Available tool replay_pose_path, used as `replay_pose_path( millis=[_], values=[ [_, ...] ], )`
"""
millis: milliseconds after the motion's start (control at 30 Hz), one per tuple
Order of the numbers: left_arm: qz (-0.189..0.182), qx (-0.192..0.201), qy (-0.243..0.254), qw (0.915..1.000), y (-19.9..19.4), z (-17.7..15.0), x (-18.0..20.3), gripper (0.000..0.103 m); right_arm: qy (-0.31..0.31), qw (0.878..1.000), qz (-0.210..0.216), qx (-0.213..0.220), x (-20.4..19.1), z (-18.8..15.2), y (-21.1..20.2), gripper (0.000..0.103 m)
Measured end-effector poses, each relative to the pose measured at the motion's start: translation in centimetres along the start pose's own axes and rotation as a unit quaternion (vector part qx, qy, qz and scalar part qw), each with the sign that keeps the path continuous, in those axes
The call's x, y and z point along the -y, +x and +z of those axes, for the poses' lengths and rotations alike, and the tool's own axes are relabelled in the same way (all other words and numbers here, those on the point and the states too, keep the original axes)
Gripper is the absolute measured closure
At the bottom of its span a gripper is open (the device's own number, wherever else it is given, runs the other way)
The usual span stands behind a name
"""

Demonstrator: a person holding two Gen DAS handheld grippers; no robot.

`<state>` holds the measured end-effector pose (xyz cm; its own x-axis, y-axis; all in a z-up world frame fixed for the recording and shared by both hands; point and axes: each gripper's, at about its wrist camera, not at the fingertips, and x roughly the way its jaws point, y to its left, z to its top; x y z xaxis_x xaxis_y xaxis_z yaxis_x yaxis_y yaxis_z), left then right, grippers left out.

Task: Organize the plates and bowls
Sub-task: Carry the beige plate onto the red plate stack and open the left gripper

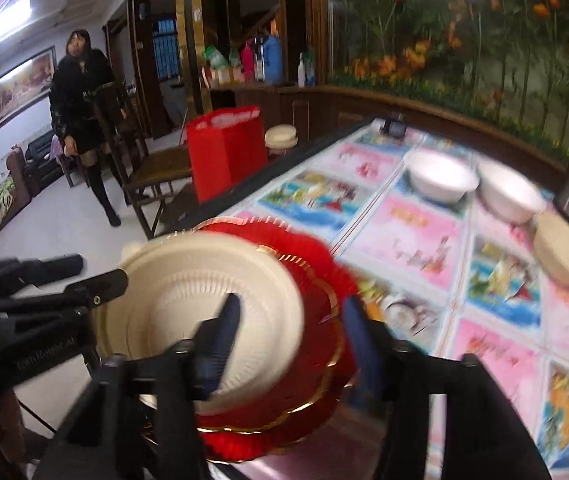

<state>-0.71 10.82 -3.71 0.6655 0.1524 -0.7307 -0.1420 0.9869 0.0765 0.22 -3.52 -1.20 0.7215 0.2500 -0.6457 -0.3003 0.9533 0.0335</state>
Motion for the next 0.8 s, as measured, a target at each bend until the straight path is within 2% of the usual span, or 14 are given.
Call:
replay_pose_path(
  millis=[100,167,267,333,500,600,633,700,800],
  values=[
    [-0.003,0.018,-0.010,0.9998,-1.1,1.0,0.1,0.045,0.026,0.999,-0.007,0.033,2.9,0.6,-1.4,0.042],
    [-0.014,0.031,-0.013,0.9993,-1.9,1.8,0.5,0.041,0.054,0.996,-0.024,0.061,6.0,0.8,-2.0,0.041],
    [-0.027,0.047,-0.004,0.9986,-3.0,3.2,2.3,0.034,0.101,0.990,-0.038,0.092,11.3,0.5,-2.3,0.034],
    [-0.042,0.049,0.009,0.9978,-3.3,4.3,4.5,0.033,0.124,0.985,-0.055,0.105,14.8,0.1,-2.2,0.034],
    [-0.090,0.019,0.031,0.9953,-2.4,6.8,9.8,0.032,0.165,0.976,-0.066,0.125,22.4,-1.6,-1.8,0.034],
    [-0.114,-0.004,0.033,0.9930,-1.1,9.2,13.0,0.032,0.224,0.965,-0.034,0.134,26.1,-2.2,-2.3,0.034],
    [-0.114,-0.006,0.032,0.9929,-0.6,10.3,14.2,0.032,0.240,0.960,-0.030,0.137,27.4,-2.2,-2.4,0.034],
    [-0.106,-0.012,0.031,0.9938,0.3,11.9,15.9,0.032,0.247,0.958,-0.026,0.140,28.5,-2.2,-2.5,0.032],
    [-0.115,-0.025,0.033,0.9925,1.5,13.8,19.4,0.032,0.260,0.956,-0.027,0.130,30.3,-2.2,-2.3,0.032]
  ],
)
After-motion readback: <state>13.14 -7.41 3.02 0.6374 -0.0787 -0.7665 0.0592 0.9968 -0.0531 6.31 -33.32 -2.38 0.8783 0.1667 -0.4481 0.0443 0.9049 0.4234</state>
